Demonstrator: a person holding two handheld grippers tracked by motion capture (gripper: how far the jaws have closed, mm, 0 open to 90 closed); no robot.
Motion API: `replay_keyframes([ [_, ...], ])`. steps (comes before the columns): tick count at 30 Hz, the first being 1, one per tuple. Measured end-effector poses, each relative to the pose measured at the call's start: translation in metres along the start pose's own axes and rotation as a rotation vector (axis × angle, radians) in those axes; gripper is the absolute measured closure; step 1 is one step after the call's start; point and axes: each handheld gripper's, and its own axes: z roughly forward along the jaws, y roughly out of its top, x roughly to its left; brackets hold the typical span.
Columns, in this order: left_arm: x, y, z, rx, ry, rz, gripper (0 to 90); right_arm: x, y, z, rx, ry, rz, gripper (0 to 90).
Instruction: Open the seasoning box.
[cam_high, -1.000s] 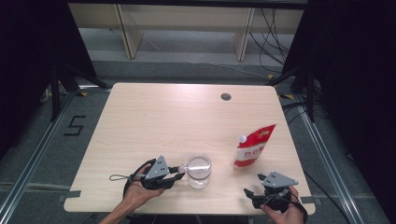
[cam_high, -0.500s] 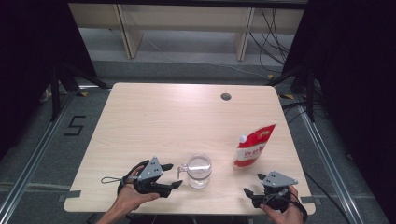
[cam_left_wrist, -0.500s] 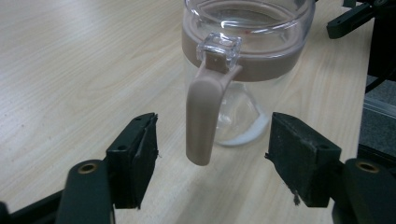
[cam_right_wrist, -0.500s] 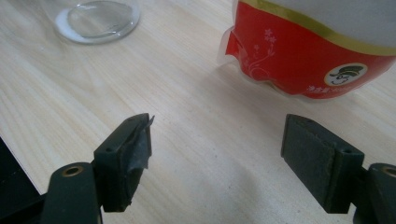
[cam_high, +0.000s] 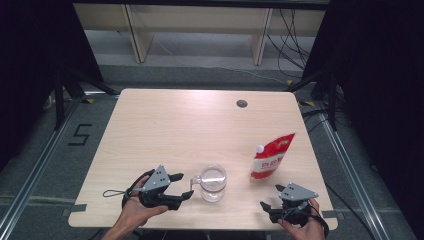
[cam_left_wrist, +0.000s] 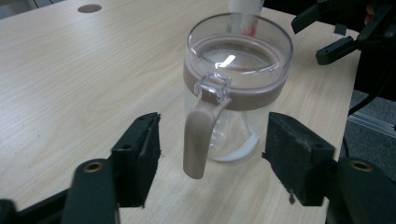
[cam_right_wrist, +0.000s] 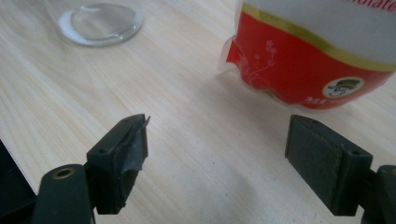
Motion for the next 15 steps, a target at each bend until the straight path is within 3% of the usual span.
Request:
replay_keyframes([
  [1, 0.0000, 0.0000, 0.0000, 0.000, 0.000, 0.000, 40.9, 0.0000, 0.0000, 0.0000, 0.000, 0.000, 0.000, 21.8],
  [2, 0.0008, 0.0019, -0.0020, -0.024, 0.018, 0.033, 44.9, 0.0003, 0.0001, -0.0012, -0.017, -0.006, -0.001, 20.3],
  [4, 0.0002, 0.0020, -0.0025, -0.038, 0.038, 0.023, 48.9, 0.0000, 0.0002, -0.0014, -0.019, -0.007, -0.003, 18.9],
  [5, 0.0003, 0.0017, -0.0026, -0.045, 0.047, 0.017, 55.4, 0.0002, 0.0006, -0.0012, -0.020, -0.005, -0.003, 18.3],
  [6, 0.0021, 0.0018, -0.0034, -0.042, 0.045, 0.038, 59.9, 0.0004, 0.0009, -0.0012, -0.021, -0.007, -0.009, 18.7],
  [7, 0.0013, 0.0011, -0.0040, -0.049, 0.051, 0.007, 64.5, 0.0004, 0.0012, -0.0013, -0.022, -0.008, -0.018, 19.2],
  [8, 0.0029, 0.0014, -0.0047, -0.059, 0.045, 0.022, 74.1, 0.0016, 0.0026, -0.0012, -0.021, -0.005, -0.024, 20.8],
  [15, 0.0006, 0.0049, -0.0043, -0.073, 0.059, -0.004, 88.7, 0.0057, 0.0042, -0.0006, -0.017, 0.016, -0.051, 28.6],
])
